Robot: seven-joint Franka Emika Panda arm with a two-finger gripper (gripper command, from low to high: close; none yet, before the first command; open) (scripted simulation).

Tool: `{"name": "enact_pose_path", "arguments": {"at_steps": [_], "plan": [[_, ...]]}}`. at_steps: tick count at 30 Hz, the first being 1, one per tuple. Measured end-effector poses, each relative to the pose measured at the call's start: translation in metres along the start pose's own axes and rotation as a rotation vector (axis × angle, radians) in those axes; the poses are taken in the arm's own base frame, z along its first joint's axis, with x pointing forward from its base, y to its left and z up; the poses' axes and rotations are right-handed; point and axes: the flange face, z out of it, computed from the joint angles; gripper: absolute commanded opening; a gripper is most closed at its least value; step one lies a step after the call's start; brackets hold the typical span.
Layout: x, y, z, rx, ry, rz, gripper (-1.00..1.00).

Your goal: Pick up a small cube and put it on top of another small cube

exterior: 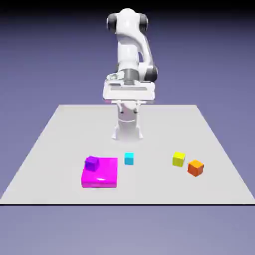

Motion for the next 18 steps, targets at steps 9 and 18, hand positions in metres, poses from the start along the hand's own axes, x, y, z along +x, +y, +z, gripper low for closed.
{"name": "enact_pose_path", "arguments": {"at_steps": [9, 18], "plan": [[-0.024, 0.023, 0.028, -0.034, -0.132, -0.413, 0.00], [-0.053, 0.046, 0.052, -0.020, -0.279, -0.829, 0.00]]}}
